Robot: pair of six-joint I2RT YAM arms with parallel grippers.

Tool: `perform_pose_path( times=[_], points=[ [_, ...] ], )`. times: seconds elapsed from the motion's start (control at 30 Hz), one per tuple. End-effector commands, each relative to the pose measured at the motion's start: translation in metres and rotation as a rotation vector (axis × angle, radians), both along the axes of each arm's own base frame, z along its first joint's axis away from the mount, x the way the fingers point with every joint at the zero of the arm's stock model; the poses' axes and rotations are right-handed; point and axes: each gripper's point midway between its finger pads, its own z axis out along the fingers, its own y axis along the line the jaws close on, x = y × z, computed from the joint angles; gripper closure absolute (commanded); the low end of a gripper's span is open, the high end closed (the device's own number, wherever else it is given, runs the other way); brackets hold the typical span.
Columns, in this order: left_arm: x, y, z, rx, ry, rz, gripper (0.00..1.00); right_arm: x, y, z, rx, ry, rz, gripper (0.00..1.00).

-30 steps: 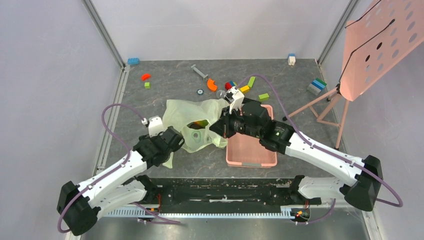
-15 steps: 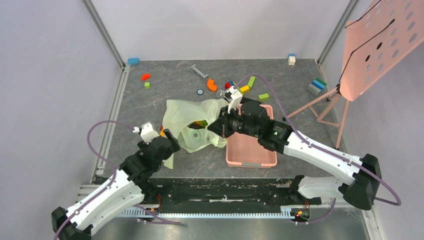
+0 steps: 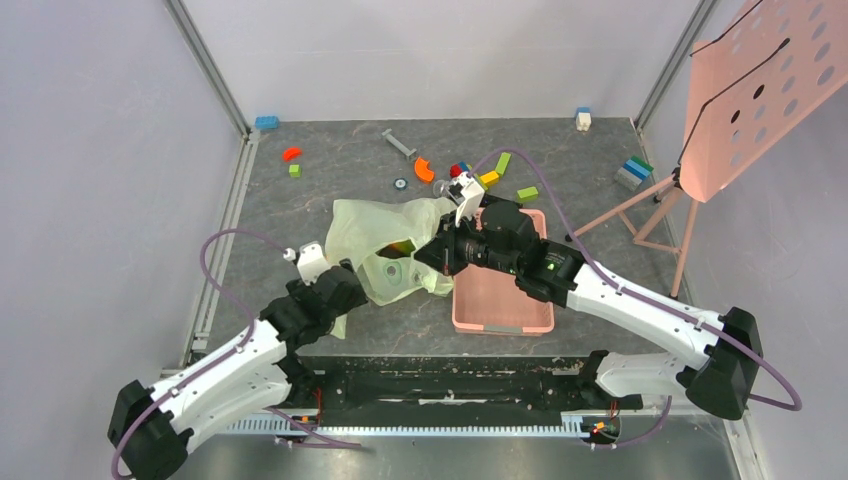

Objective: Take the fake fruits out of the plastic bag

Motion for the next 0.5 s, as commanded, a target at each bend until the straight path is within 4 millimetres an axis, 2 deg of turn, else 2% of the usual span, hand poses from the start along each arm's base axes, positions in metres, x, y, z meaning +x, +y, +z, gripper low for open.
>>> perform_pose_path(
  times=[0.0,0.07,0.1,0.2,0.23,0.3,0.33,0.4,0.47],
  points=[
    [0.007,0.001,-0.004,0.024,-0.007,0.032,0.01,0.002,0.002,0.009,0.033,-0.022,0.004,0.95],
    [0.007,0.004,-0.007,0.055,0.006,0.037,0.06,0.002,0.002,0.010,0.033,-0.022,0.005,0.95],
    [0.008,0.004,-0.007,0.062,0.009,0.038,0.12,0.002,0.002,0.009,0.032,-0.022,0.005,0.95],
    [0.010,0.000,0.001,0.054,0.000,0.015,0.40,0.003,0.000,0.007,0.026,-0.023,-0.007,0.95],
    [0.012,-0.002,0.006,0.047,-0.012,0.004,0.54,0.005,-0.001,0.006,0.022,-0.023,-0.014,0.94],
    [0.015,-0.006,0.022,0.017,-0.055,-0.012,0.73,0.006,-0.003,0.004,0.014,-0.029,-0.023,0.93],
    [0.018,-0.008,0.033,0.000,-0.082,-0.020,0.79,0.008,-0.004,0.002,0.008,-0.031,-0.029,0.93],
    [0.022,-0.010,0.060,-0.020,-0.140,-0.040,0.87,0.011,-0.007,0.000,-0.006,-0.036,-0.039,0.93],
    [0.026,-0.011,0.093,-0.035,-0.212,-0.059,0.92,0.016,-0.010,0.000,-0.017,-0.042,-0.048,0.93]
  ],
)
